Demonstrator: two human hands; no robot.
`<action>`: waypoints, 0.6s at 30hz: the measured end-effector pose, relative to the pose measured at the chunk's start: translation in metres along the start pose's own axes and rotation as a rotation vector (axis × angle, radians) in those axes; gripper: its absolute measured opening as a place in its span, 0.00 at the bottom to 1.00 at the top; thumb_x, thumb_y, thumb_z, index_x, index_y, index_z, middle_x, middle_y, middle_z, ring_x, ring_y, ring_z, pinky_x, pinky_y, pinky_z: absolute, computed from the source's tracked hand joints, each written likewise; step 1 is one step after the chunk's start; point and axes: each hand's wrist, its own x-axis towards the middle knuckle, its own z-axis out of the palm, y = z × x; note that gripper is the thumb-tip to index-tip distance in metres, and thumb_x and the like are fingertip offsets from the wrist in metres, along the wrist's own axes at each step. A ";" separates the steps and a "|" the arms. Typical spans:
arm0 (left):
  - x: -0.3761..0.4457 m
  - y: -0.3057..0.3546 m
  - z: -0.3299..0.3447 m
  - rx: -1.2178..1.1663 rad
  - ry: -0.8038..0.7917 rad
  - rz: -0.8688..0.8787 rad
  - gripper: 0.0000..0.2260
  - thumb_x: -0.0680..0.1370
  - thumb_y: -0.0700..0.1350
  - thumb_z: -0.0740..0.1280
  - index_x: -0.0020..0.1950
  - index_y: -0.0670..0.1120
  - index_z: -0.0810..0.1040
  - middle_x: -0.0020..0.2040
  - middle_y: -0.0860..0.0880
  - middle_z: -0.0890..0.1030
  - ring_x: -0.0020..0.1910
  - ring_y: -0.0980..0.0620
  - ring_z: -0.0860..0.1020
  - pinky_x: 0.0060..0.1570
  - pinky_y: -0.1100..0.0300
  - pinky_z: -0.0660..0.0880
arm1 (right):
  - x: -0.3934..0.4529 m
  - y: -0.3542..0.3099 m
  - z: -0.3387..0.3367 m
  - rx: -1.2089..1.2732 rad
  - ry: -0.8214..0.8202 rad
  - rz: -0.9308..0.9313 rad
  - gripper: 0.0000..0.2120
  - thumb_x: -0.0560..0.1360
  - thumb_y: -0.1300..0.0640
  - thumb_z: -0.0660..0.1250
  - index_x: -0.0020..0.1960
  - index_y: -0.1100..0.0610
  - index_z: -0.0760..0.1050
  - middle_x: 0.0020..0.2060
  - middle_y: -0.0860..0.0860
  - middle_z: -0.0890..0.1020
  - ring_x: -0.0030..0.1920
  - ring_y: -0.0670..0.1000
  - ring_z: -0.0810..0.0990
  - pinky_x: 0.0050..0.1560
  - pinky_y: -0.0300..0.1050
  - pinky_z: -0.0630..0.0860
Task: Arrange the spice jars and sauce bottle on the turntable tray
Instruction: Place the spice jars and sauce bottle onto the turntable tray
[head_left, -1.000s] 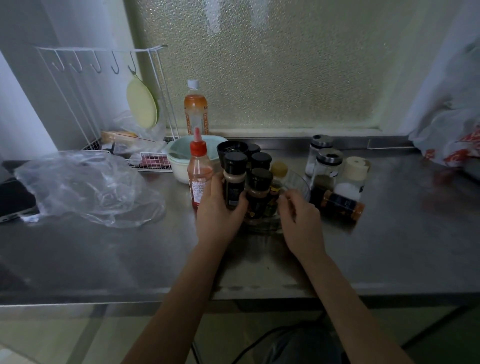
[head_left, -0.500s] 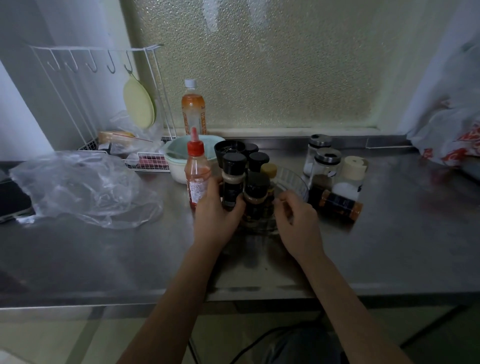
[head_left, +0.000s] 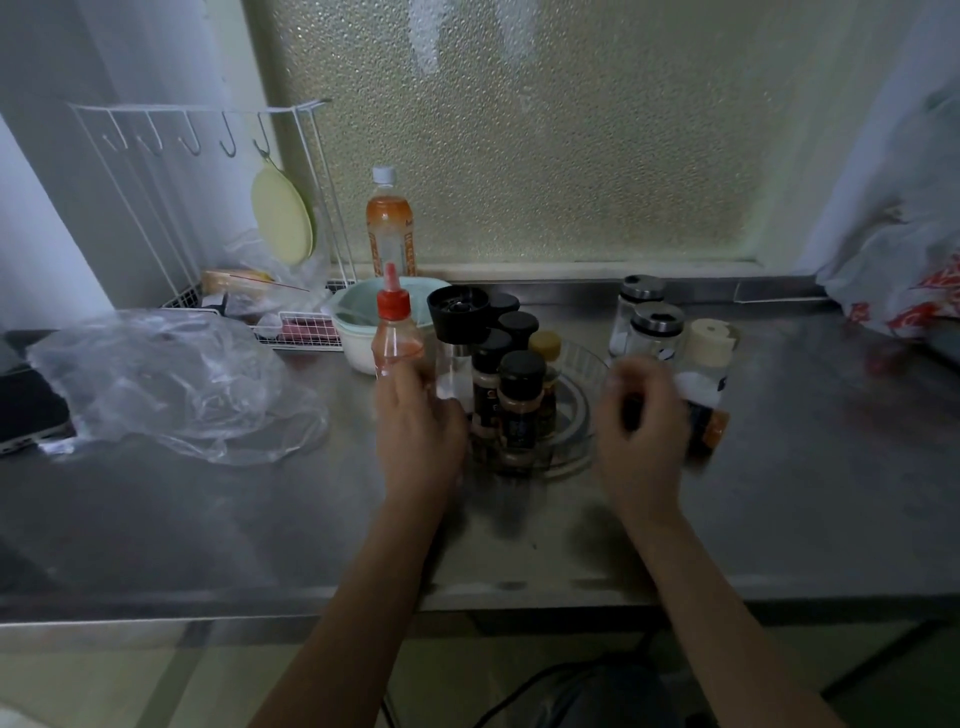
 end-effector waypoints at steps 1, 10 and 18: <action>0.003 -0.004 -0.002 0.025 0.102 -0.028 0.12 0.69 0.38 0.65 0.51 0.38 0.71 0.47 0.39 0.74 0.47 0.44 0.70 0.44 0.58 0.66 | 0.012 0.008 -0.007 -0.045 0.149 0.045 0.10 0.75 0.59 0.63 0.55 0.60 0.72 0.47 0.52 0.77 0.46 0.47 0.74 0.48 0.39 0.73; 0.027 -0.031 0.016 -0.100 0.001 -0.327 0.27 0.70 0.44 0.72 0.65 0.40 0.66 0.58 0.38 0.74 0.58 0.39 0.73 0.57 0.46 0.72 | 0.072 0.080 -0.030 -0.153 -0.056 0.570 0.31 0.69 0.54 0.72 0.67 0.60 0.63 0.63 0.60 0.75 0.61 0.61 0.74 0.55 0.49 0.71; 0.030 -0.018 0.001 -0.349 0.205 -0.360 0.18 0.70 0.55 0.70 0.57 0.53 0.71 0.52 0.51 0.80 0.49 0.51 0.80 0.48 0.48 0.79 | 0.062 0.058 -0.039 -0.092 0.254 0.391 0.28 0.68 0.51 0.73 0.64 0.52 0.67 0.60 0.50 0.77 0.59 0.54 0.77 0.56 0.45 0.72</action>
